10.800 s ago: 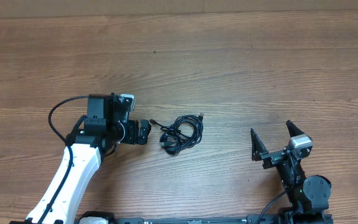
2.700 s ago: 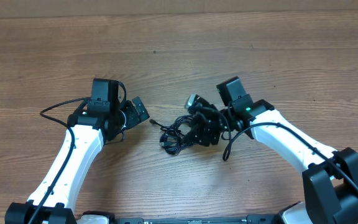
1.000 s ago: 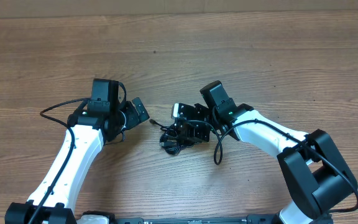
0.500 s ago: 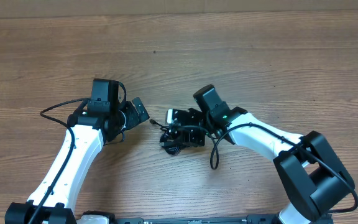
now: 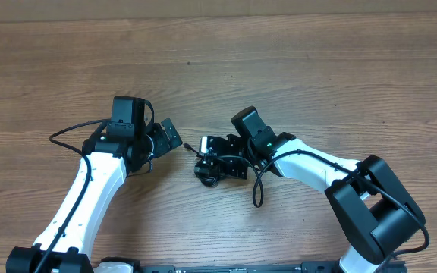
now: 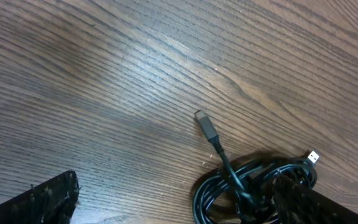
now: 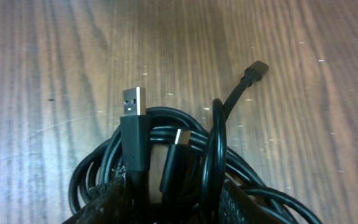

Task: Untangle cables
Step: 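Lower the right gripper and grasp the cable coil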

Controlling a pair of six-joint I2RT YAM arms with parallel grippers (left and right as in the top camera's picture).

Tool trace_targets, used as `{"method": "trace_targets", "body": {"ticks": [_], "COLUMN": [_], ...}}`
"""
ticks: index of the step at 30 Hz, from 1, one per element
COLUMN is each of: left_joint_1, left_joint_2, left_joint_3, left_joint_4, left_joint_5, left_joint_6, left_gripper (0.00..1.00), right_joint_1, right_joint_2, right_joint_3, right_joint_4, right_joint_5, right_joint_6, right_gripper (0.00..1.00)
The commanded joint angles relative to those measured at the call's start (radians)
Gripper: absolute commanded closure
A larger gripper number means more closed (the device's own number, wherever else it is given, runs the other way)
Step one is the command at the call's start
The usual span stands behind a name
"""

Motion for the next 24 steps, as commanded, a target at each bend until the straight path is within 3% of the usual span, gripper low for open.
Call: {"method": "trace_targets", "body": {"ticks": [1,6,13,24], "left_joint_1": [0.000,0.000,0.000,0.000], "left_joint_2": [0.005,0.005,0.005,0.005], "left_joint_3": [0.019,0.019,0.019,0.019], "left_joint_4": [0.006,0.006,0.005,0.005], "left_joint_5": [-0.013,-0.013,-0.013,-0.013], "left_joint_6": [0.020,0.020,0.020,0.020], "left_gripper": [0.00,0.00,0.00,0.00], "right_joint_1": [-0.004,-0.004,-0.004,-0.004], "right_joint_2": [0.011,0.010,-0.003,-0.090], "right_joint_3": [-0.005,0.002,0.018,0.024], "right_joint_4": [0.021,0.026,0.008,0.013], "right_joint_5": [0.055,0.061,0.068,0.130], "right_joint_6": [-0.003,0.013,0.036,0.035], "right_gripper": [0.58,0.56,0.45,0.46]}}
